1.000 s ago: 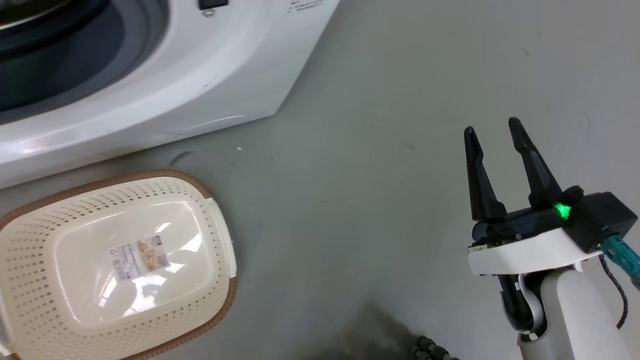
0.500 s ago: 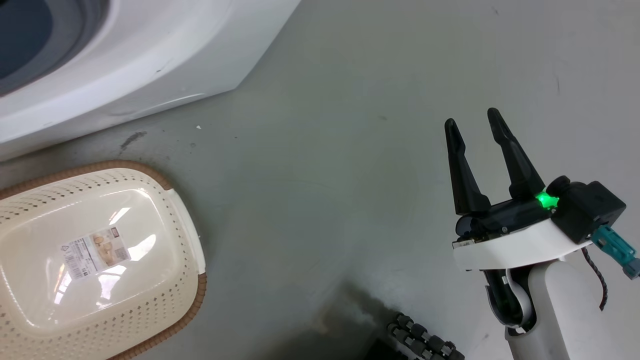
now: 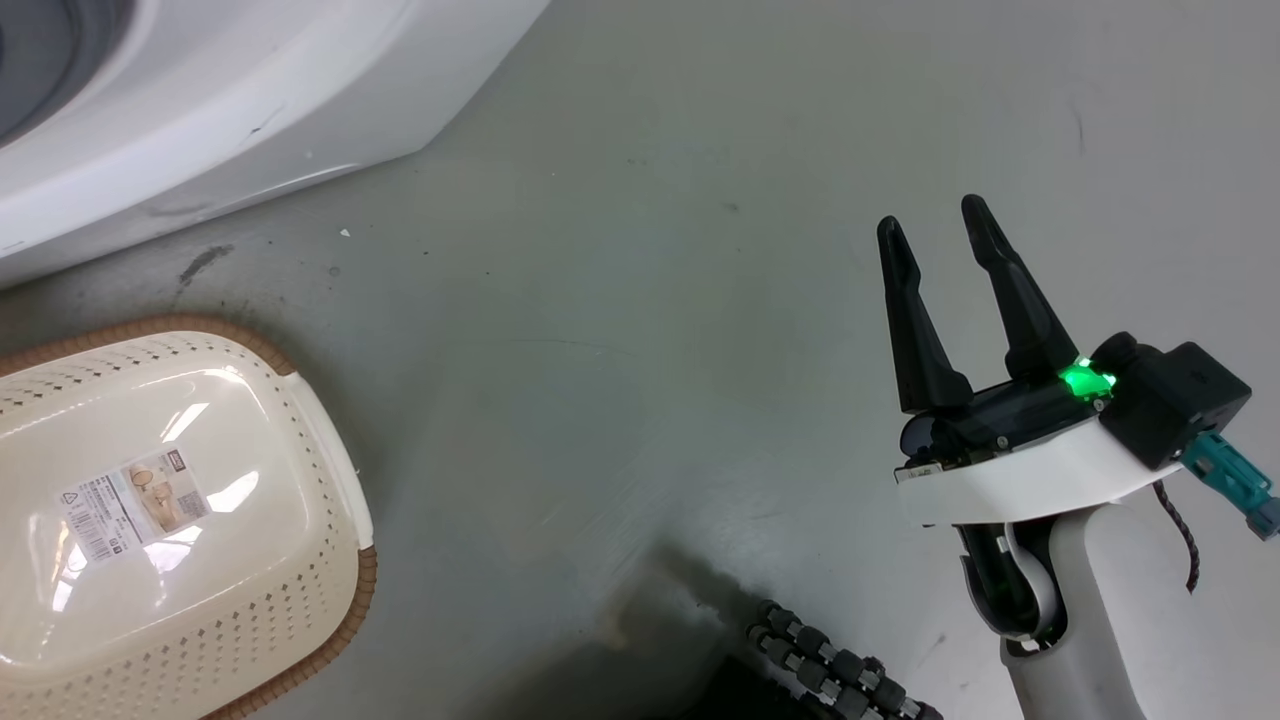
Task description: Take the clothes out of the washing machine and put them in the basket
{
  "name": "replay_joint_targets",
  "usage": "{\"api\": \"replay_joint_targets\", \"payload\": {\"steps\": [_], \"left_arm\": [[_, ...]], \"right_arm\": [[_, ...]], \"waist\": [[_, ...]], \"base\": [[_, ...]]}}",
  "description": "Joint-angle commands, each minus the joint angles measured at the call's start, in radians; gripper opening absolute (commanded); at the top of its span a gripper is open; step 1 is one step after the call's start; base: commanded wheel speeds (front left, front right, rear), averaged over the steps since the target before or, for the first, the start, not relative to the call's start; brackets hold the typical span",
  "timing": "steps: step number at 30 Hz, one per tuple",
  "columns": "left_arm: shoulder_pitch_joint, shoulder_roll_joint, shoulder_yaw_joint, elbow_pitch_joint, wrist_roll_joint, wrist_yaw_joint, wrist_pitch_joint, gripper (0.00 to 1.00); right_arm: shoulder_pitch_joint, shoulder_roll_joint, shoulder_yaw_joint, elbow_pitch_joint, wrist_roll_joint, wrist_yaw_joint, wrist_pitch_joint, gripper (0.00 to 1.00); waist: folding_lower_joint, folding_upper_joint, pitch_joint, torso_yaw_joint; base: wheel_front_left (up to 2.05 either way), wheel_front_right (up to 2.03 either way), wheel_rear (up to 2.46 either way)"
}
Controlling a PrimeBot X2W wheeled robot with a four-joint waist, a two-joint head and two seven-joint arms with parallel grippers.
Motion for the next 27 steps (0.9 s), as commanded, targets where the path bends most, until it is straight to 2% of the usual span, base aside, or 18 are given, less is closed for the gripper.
{"api": "replay_joint_targets", "payload": {"steps": [1,2,3,8,13,21,27], "left_arm": [[0.026,0.006,0.005,0.000,-0.008,0.008,0.016,0.55],[0.033,0.009,0.008,-0.011,-0.010,0.013,0.020,0.33],[0.037,0.012,0.011,-0.024,-0.011,0.020,0.017,0.00],[0.057,0.019,0.024,-0.067,0.001,0.068,-0.024,0.00],[0.067,-0.006,0.032,-0.077,0.013,0.130,-0.144,0.00],[0.099,-0.091,0.055,0.007,-0.025,0.225,-0.422,0.00],[0.139,-0.182,0.085,0.139,-0.090,0.270,-0.635,0.00]], "right_arm": [[-0.014,0.001,0.001,-0.001,0.004,-0.001,-0.002,1.00],[-0.016,0.001,0.001,0.000,0.005,-0.001,-0.002,1.00],[-0.017,0.001,0.001,0.000,0.007,-0.001,-0.002,1.00],[-0.019,0.001,0.002,0.004,0.013,-0.001,-0.002,1.00],[-0.015,0.001,-0.008,0.009,0.007,-0.001,-0.002,1.00],[0.016,0.001,-0.042,0.014,-0.017,-0.001,-0.002,1.00],[0.049,0.001,-0.067,0.026,-0.034,-0.001,-0.002,1.00]], "waist": [[-0.0001,0.0000,0.002,-0.002],[-0.0001,0.0000,0.003,-0.003],[-0.0001,0.0000,0.003,-0.003],[-0.0001,0.0000,-0.001,-0.002],[-0.0001,0.0000,-0.027,0.004],[-0.0001,0.0000,-0.110,0.028],[-0.0001,0.0000,-0.196,0.055]], "base": [[0.00,0.00,0.00],[0.00,0.00,0.00],[0.00,0.00,0.00],[0.00,0.00,0.00],[0.00,0.00,0.00],[0.00,0.00,0.00],[0.00,0.00,0.00]]}}
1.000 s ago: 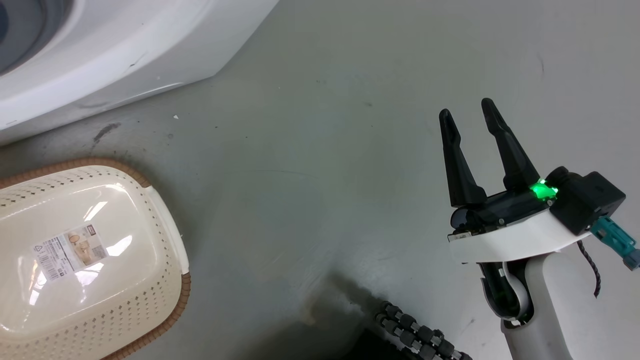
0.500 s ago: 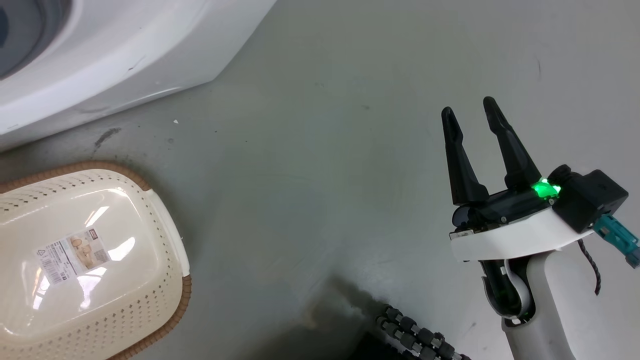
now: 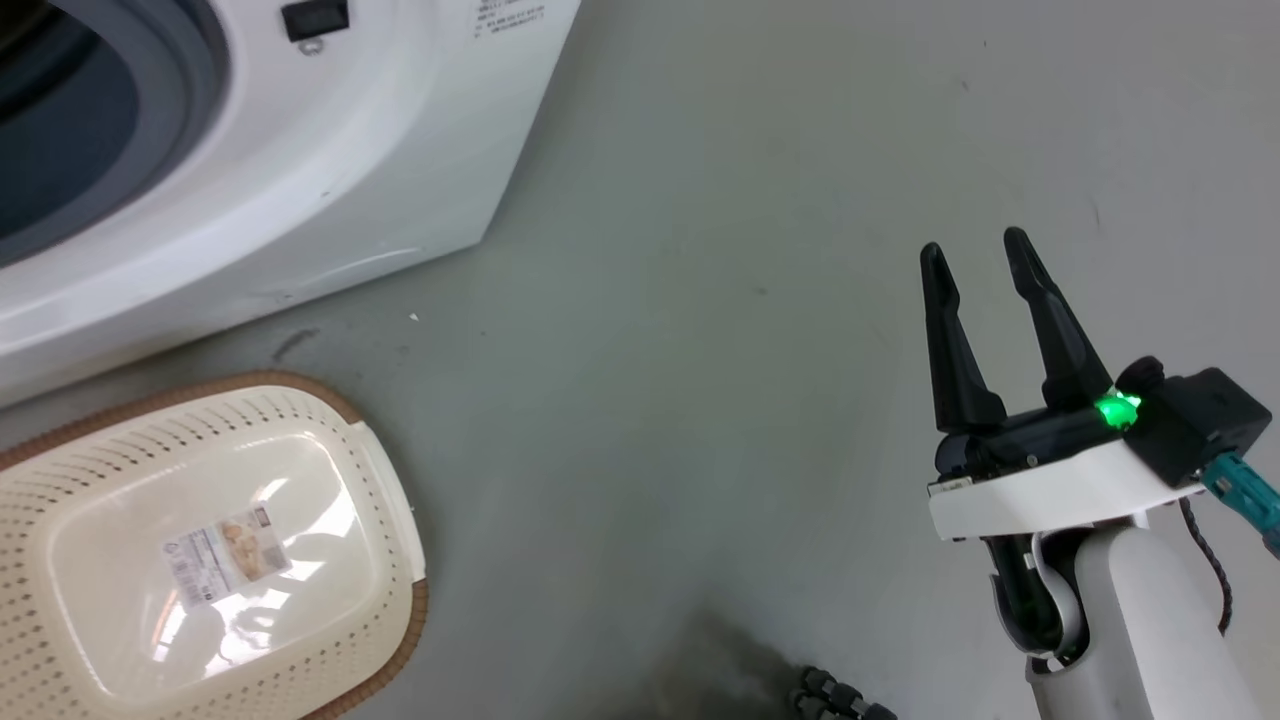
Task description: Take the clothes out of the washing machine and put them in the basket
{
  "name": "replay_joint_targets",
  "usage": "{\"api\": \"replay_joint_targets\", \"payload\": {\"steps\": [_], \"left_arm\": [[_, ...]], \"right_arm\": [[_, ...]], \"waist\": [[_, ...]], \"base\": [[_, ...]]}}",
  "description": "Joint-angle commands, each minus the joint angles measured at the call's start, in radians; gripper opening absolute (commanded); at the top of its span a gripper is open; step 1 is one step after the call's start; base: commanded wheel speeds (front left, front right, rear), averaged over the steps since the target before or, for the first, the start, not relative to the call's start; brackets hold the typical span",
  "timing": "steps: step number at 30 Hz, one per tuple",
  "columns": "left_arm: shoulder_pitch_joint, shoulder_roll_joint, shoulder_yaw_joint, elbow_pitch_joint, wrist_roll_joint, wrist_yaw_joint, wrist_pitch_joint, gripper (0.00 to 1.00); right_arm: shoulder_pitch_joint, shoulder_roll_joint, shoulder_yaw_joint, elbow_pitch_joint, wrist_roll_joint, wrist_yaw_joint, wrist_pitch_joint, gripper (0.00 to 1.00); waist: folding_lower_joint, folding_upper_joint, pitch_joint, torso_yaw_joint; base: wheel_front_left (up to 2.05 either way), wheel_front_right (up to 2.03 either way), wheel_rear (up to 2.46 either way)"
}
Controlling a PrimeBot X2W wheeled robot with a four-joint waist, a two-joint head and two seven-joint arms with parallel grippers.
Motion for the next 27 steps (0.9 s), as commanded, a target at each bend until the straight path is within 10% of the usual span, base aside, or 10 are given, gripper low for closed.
{"api": "replay_joint_targets", "payload": {"steps": [1,13,27], "left_arm": [[0.024,-0.020,-0.001,0.026,-0.011,0.005,-0.039,0.00],[0.145,-0.231,0.026,0.188,-0.126,0.040,-0.380,0.00],[0.247,-0.385,-0.007,0.121,-0.185,0.031,-0.528,0.00]], "right_arm": [[0.018,0.000,-0.008,0.001,0.001,-0.001,-0.002,1.00],[0.109,0.000,-0.049,0.004,-0.056,-0.001,-0.002,1.00],[0.214,0.000,-0.120,-0.068,-0.119,-0.001,0.045,1.00]], "waist": [[0.0000,0.0000,-0.048,0.025],[0.0000,0.0000,-0.240,0.113],[0.0000,0.0000,-0.376,0.235]], "base": [[0.00,0.00,0.00],[0.00,0.00,0.00],[0.00,0.00,0.00]]}}
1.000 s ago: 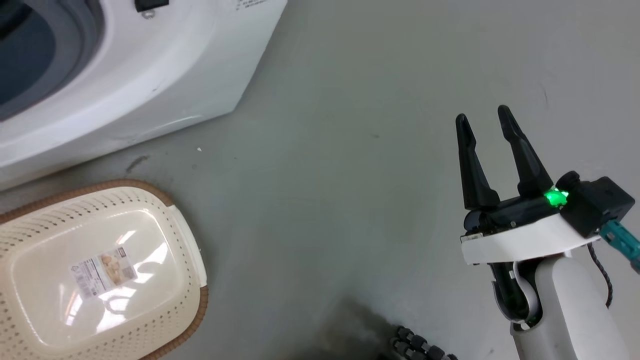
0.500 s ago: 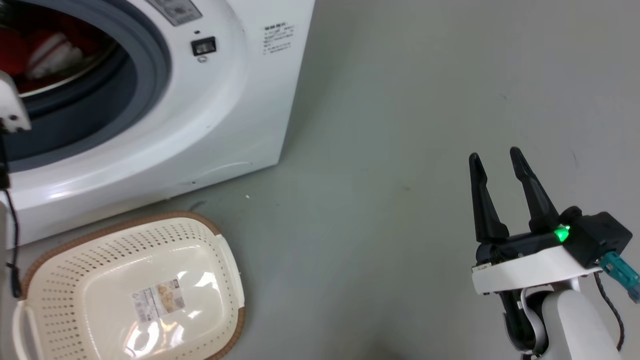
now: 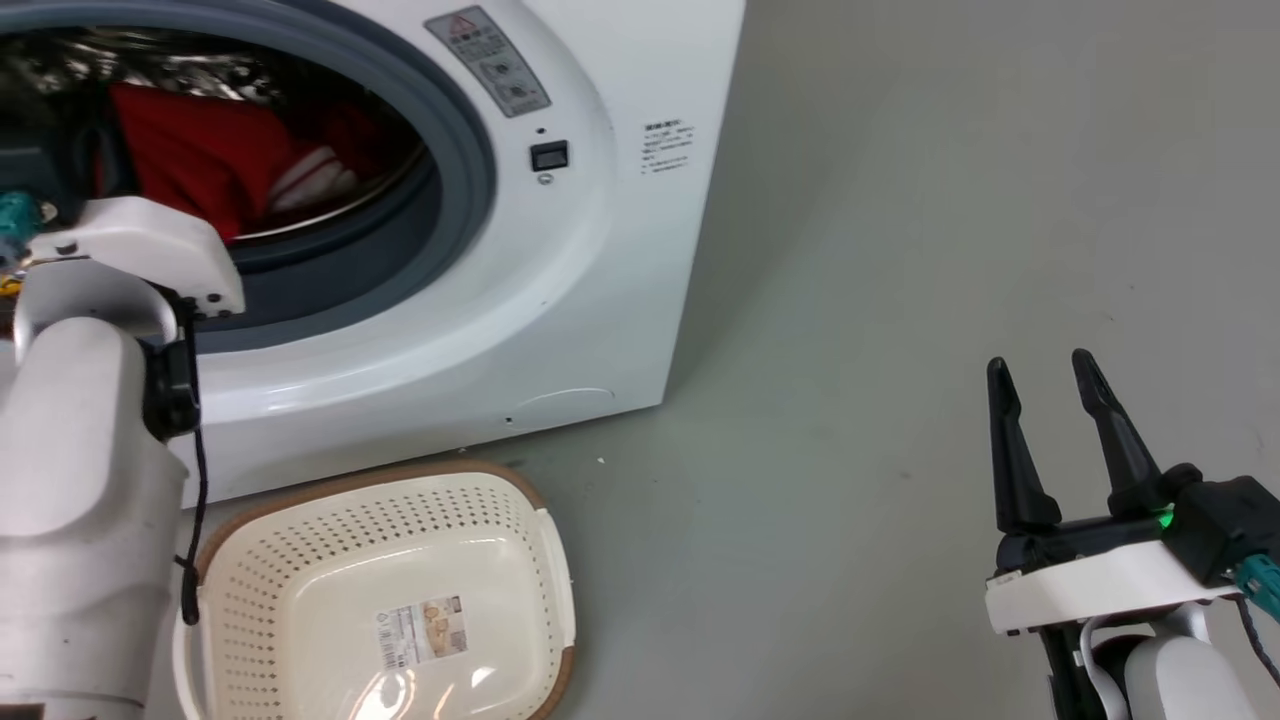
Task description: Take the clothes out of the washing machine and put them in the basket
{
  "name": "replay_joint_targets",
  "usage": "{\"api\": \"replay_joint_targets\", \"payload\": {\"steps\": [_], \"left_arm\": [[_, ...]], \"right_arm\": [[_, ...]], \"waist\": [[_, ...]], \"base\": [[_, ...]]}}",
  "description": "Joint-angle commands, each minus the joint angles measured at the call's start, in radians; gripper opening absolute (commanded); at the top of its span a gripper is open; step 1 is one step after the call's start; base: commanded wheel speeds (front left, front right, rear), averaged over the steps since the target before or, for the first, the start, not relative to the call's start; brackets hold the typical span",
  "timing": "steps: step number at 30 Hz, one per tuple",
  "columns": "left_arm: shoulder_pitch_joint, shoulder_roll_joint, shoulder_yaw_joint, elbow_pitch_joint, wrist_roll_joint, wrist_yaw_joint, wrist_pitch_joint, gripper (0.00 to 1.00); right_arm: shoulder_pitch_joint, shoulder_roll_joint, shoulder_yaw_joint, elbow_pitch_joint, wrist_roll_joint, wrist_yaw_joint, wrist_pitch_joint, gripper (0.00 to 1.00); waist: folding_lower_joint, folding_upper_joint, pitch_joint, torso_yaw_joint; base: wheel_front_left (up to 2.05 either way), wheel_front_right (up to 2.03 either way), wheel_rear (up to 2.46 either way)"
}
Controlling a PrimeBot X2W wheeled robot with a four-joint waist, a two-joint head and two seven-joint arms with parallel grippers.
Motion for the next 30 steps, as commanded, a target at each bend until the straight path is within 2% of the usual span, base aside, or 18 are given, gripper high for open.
{"api": "replay_joint_targets", "payload": {"steps": [1,8,18,25,30], "left_arm": [[0.023,-0.014,-0.006,-0.029,-0.005,0.006,-0.016,0.00],[0.092,-0.045,-0.024,-0.178,-0.015,0.016,-0.028,0.00],[0.291,-0.081,-0.060,-0.511,-0.003,0.094,0.015,0.00],[0.451,-0.101,-0.096,-0.665,0.000,0.139,0.057,0.00],[0.590,-0.129,-0.120,-0.706,-0.025,0.170,0.082,0.00]], "right_arm": [[0.018,0.000,-0.006,-0.013,-0.008,-0.001,0.008,1.00],[0.048,0.000,-0.024,-0.057,-0.019,-0.001,0.040,1.00],[0.071,0.000,-0.035,-0.104,-0.043,-0.001,0.074,1.00],[0.077,0.000,-0.030,-0.125,-0.053,-0.001,0.094,1.00],[0.081,0.000,-0.023,-0.137,-0.061,-0.001,0.105,1.00]], "waist": [[0.0002,0.0000,-0.030,0.034],[0.0002,0.0000,-0.051,0.086],[0.0002,0.0000,-0.062,0.151],[0.0002,0.0000,-0.066,0.182],[0.0002,0.0000,-0.061,0.199]], "base": [[0.00,0.00,0.00],[0.00,0.00,0.00],[0.00,0.00,0.00],[0.00,0.00,0.00],[0.00,0.00,0.00]]}}
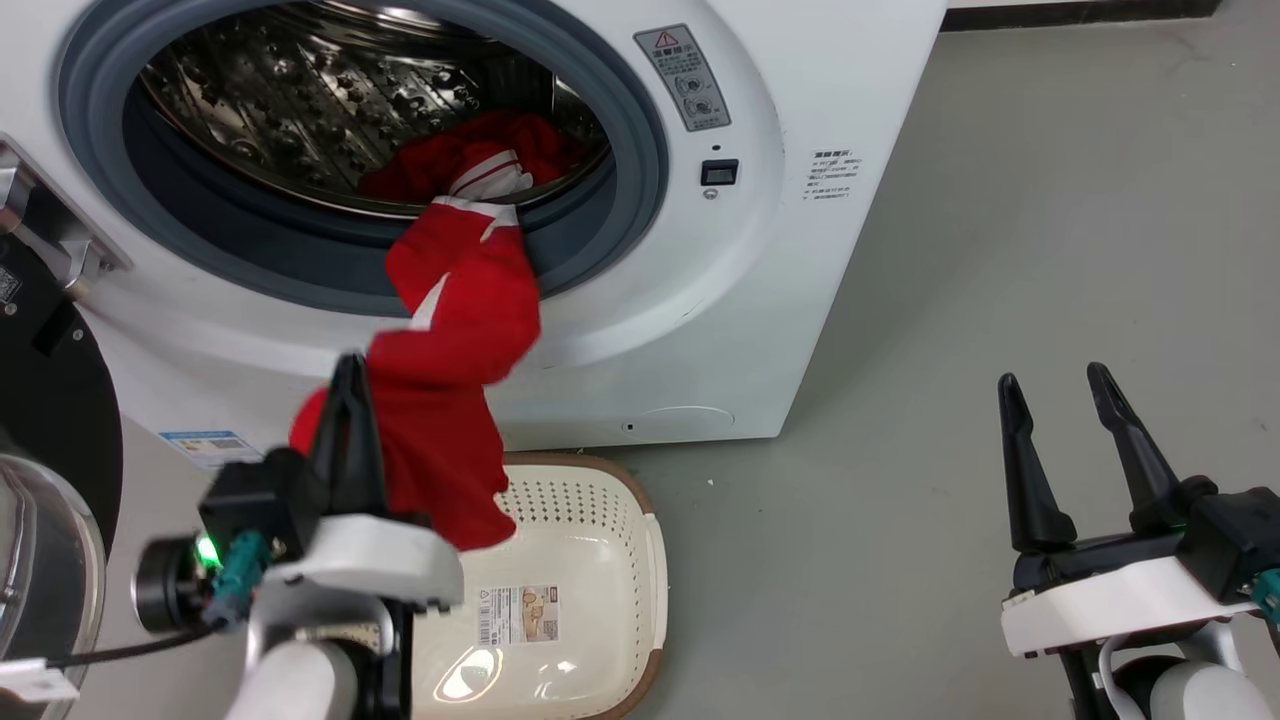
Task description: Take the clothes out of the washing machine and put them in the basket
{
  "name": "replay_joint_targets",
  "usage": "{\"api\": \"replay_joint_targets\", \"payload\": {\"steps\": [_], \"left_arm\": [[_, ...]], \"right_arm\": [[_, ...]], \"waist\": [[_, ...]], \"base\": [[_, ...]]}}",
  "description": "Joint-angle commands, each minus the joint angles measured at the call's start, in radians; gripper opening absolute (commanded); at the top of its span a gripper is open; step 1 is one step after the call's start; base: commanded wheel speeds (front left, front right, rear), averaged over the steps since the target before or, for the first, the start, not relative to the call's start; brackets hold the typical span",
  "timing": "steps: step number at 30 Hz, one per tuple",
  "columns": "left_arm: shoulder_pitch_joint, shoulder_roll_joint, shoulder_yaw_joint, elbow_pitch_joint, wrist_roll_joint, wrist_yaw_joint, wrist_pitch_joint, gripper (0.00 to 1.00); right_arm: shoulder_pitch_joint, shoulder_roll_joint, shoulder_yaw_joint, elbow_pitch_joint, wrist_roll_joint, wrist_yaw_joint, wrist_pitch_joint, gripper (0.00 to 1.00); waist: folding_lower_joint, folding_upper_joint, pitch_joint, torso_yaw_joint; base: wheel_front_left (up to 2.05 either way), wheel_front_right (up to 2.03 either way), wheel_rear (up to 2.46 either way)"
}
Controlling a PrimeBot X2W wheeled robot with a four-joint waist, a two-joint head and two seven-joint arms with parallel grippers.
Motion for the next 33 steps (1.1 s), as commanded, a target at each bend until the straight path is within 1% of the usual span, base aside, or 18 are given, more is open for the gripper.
{"api": "replay_joint_targets", "payload": {"steps": [1,3,6,11,14,21,27,33], "left_arm": [[0.025,-0.006,-0.005,0.003,-0.006,0.007,0.003,0.00],[0.072,-0.020,-0.018,0.024,-0.019,0.009,0.009,0.00],[0.125,-0.046,-0.036,0.082,-0.047,0.000,0.002,0.00],[0.165,-0.094,-0.058,0.237,-0.093,-0.025,-0.027,0.00],[0.154,-0.121,-0.059,0.347,-0.118,-0.042,-0.050,0.00],[0.063,-0.171,-0.033,0.598,-0.166,-0.085,-0.123,0.00],[-0.060,-0.172,0.009,0.788,-0.189,-0.108,-0.160,0.00],[-0.207,-0.134,0.055,0.949,-0.195,-0.124,-0.181,0.00]], "right_arm": [[0.009,0.000,0.002,-0.007,-0.007,-0.001,0.002,1.00],[0.005,0.000,0.004,-0.010,-0.010,-0.001,0.006,1.00],[-0.002,0.000,0.007,-0.016,-0.011,-0.001,0.008,1.00],[-0.019,0.000,0.012,-0.021,-0.010,-0.001,0.008,1.00],[-0.033,0.000,0.015,-0.025,-0.011,-0.001,0.008,1.00],[-0.071,0.000,0.009,-0.030,0.001,-0.001,0.006,1.00],[-0.125,-0.001,0.028,-0.021,0.014,-0.001,-0.009,1.00],[-0.184,-0.003,0.043,0.008,0.046,-0.001,-0.043,1.00]], "waist": [[0.0001,0.0000,0.005,0.004],[0.0001,0.0000,0.012,0.006],[0.0001,0.0000,0.026,0.009],[0.0001,0.0000,0.058,0.002],[0.0001,0.0000,0.090,-0.011],[0.0001,0.0000,0.182,-0.045],[0.0001,0.0000,0.287,-0.099],[0.0001,0.0000,0.395,-0.160]], "base": [[0.00,0.00,0.00],[0.00,0.00,0.00],[0.00,0.00,0.00],[0.00,0.00,0.00],[0.00,0.00,0.00],[0.00,0.00,0.00],[0.00,0.00,0.00],[0.00,0.00,0.00]]}}
